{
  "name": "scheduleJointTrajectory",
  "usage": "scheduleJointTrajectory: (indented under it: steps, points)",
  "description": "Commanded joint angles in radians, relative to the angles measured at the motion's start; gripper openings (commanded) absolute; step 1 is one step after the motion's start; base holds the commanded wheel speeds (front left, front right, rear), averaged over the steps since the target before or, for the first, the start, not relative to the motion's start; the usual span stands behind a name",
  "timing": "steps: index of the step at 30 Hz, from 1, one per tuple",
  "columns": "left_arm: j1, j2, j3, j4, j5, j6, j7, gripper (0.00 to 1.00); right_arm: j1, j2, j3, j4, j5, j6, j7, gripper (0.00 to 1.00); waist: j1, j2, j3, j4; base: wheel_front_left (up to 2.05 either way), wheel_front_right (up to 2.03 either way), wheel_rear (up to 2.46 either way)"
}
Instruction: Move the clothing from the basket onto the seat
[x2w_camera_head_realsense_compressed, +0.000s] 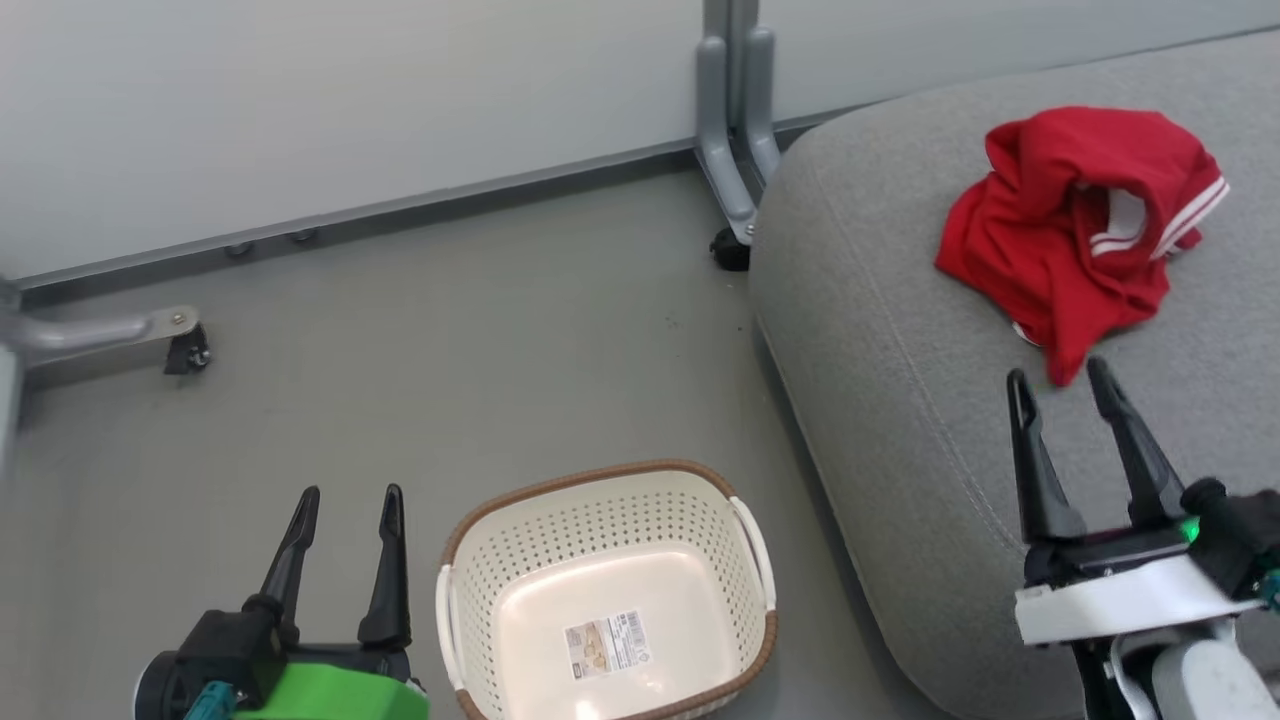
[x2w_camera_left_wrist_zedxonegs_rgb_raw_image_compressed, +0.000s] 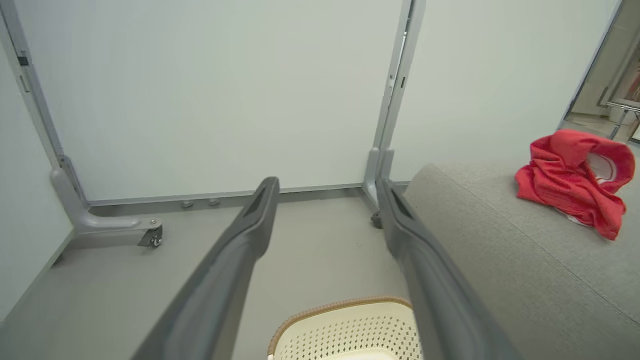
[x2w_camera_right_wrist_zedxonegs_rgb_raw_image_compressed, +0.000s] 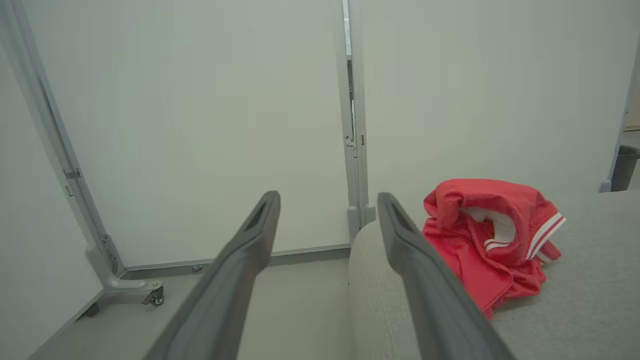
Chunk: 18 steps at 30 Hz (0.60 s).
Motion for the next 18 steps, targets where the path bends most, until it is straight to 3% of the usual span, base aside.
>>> scheduleJointTrajectory:
  steps: [1, 6, 18]
  points:
    - [0.025, 0.000, 0.010, 0.008, -0.001, -0.002, 0.000, 1.00, 0.034, 0.024, -0.024, 0.007, -0.009, -0.001, 0.000, 1.00, 0.0001, 0.0000, -0.063, 0.097, 0.00, 0.00, 0.00]
    - [0.060, -0.002, 0.026, 0.034, -0.002, -0.002, 0.000, 1.00, 0.105, 0.083, -0.056, 0.014, -0.031, 0.000, 0.000, 1.00, 0.0001, 0.0000, -0.084, 0.144, 0.00, 0.00, 0.00]
    - [0.095, -0.004, 0.055, 0.096, -0.030, -0.003, 0.000, 1.00, 0.131, 0.105, -0.042, 0.041, -0.064, 0.000, 0.000, 1.00, 0.0001, 0.0000, -0.107, 0.196, 0.00, 0.00, 0.00]
